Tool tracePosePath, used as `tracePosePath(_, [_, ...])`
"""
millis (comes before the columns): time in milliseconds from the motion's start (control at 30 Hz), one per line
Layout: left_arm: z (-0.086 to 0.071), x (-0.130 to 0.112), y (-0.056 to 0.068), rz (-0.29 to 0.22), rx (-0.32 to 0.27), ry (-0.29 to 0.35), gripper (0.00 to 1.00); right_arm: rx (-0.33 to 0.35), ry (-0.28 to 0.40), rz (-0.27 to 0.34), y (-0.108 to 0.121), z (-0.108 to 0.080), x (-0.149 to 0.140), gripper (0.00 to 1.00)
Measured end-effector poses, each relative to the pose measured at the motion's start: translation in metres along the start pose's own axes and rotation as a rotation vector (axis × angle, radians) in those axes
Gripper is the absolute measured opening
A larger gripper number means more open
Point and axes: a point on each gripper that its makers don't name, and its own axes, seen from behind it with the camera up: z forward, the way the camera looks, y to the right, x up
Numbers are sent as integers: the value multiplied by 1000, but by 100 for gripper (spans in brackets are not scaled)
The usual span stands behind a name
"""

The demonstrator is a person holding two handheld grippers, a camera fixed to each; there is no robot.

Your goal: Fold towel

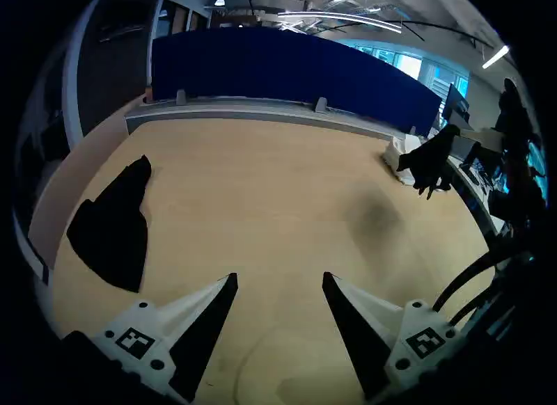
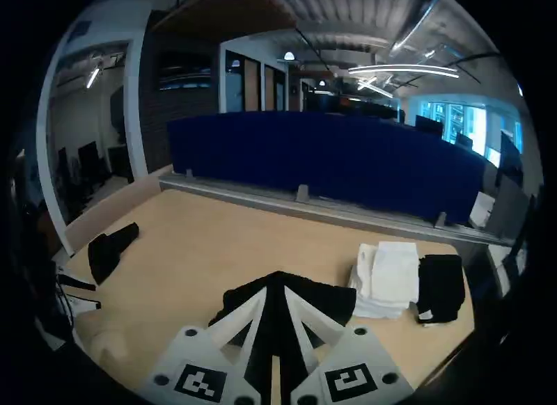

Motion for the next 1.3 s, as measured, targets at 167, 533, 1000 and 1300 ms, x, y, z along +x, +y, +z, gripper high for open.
tracePosePath(167, [-1, -1, 2, 0, 6, -3, 90, -10, -23, 12, 32, 6, -8, 2])
tracePosePath(533, [0, -3, 10, -5, 16, -6, 90, -14, -49, 8, 70, 23, -14, 2])
tracePosePath(1000, [-3, -5, 10, -14, 44, -7, 90, 52, -73, -12, 69, 57, -16, 3])
tracePosePath(1300, [-2, -7, 10, -21, 58, -7, 90, 84, -72, -7, 70, 77, -15, 2])
